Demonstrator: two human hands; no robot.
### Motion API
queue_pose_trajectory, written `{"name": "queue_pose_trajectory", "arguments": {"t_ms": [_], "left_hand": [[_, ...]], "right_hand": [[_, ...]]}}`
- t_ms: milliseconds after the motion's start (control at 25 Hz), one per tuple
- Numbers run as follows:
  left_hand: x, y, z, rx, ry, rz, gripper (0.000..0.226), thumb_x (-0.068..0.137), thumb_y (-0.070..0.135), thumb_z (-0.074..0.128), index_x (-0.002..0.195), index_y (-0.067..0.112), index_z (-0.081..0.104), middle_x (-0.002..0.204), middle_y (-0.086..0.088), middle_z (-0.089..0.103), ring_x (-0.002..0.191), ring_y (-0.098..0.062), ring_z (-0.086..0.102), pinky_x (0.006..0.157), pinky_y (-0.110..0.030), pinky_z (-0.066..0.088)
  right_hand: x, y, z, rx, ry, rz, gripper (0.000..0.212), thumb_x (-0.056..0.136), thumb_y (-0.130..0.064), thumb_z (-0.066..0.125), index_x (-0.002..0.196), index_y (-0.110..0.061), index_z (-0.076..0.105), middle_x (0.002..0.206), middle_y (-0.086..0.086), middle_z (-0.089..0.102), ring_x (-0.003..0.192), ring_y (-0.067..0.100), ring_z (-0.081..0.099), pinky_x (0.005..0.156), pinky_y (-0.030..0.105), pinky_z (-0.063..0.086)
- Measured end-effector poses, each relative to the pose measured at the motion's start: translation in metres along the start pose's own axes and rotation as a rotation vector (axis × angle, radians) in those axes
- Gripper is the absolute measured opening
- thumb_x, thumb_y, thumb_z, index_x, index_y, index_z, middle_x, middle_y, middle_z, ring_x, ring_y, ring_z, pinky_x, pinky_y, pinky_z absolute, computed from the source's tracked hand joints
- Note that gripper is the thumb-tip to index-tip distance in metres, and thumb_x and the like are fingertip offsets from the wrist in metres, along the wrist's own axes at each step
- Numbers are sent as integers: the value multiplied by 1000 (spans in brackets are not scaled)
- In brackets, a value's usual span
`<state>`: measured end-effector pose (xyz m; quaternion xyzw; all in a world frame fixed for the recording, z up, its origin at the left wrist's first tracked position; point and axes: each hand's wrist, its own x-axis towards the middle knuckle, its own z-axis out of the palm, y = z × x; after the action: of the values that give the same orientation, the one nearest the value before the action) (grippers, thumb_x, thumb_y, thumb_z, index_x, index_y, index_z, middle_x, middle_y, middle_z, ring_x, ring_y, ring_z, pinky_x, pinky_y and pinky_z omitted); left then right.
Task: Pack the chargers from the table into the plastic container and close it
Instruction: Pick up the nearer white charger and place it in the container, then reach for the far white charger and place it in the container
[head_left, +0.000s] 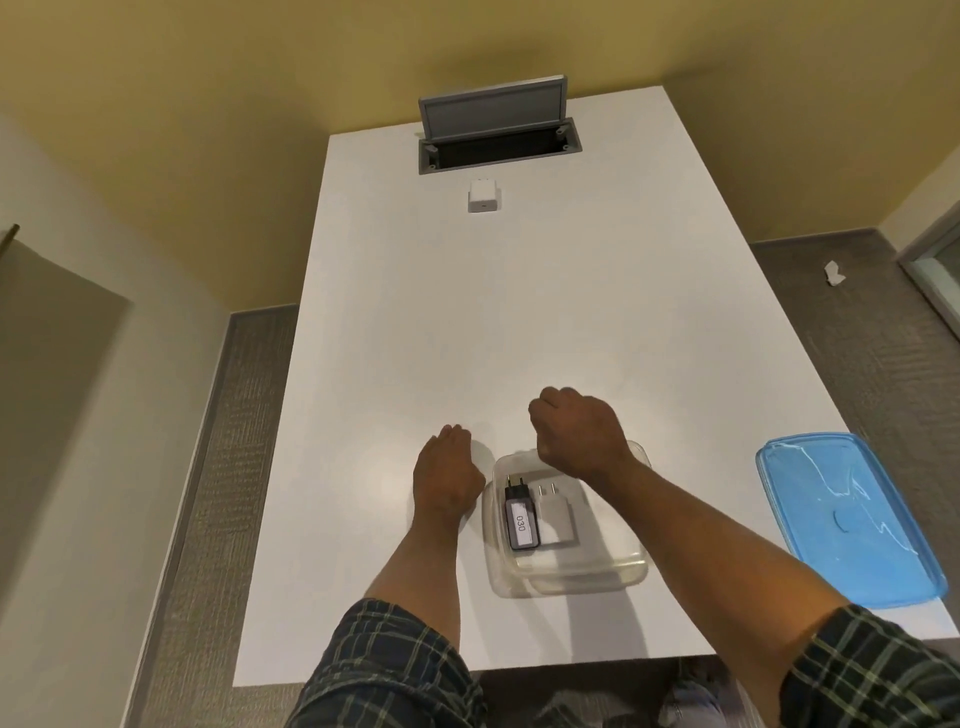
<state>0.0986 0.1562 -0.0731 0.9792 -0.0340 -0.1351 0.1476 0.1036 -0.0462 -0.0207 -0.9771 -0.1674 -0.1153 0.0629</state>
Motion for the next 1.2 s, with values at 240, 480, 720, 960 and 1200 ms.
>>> {"name": "queue_pose_trajectory", "arguments": {"t_ms": [240,480,720,960,1200], "left_hand": [[63,-3,-10,-54,-68,-14,53,104,18,36,157,10,31,167,-3,27,155,-20,25,123,-33,25],[107,-5,1,-14,-142,30,59,109,25,27,161,6,8,170,-9,7,157,-25,11,125,-39,17],[165,-1,21,-19,-16,-45,60,109,27,23,162,9,3,171,-6,-2,159,-22,1,128,-40,9],[190,-5,42,59,306,-39,63,102,36,28,160,11,24,168,-3,22,156,-17,22,125,-37,24],[229,0,29,69,283,-76,69,101,47,28,162,15,19,170,-1,17,158,-19,16,126,-41,20]], "right_hand": [[64,25,31,104,-152,407,10,90,-14,49,91,-12,59,90,5,60,69,32,63,52,29,35],[135,46,68,183,-294,422,32,93,-20,51,123,-10,53,115,11,58,88,36,66,68,36,48],[212,73,102,257,-384,394,50,97,-24,56,144,-13,40,141,11,46,120,35,57,84,42,49],[268,96,130,215,-429,504,53,100,-36,52,146,-13,38,134,13,52,122,32,58,81,38,46],[310,109,141,111,-469,456,62,86,-49,72,130,-10,53,125,12,58,113,31,62,77,35,44]]}}
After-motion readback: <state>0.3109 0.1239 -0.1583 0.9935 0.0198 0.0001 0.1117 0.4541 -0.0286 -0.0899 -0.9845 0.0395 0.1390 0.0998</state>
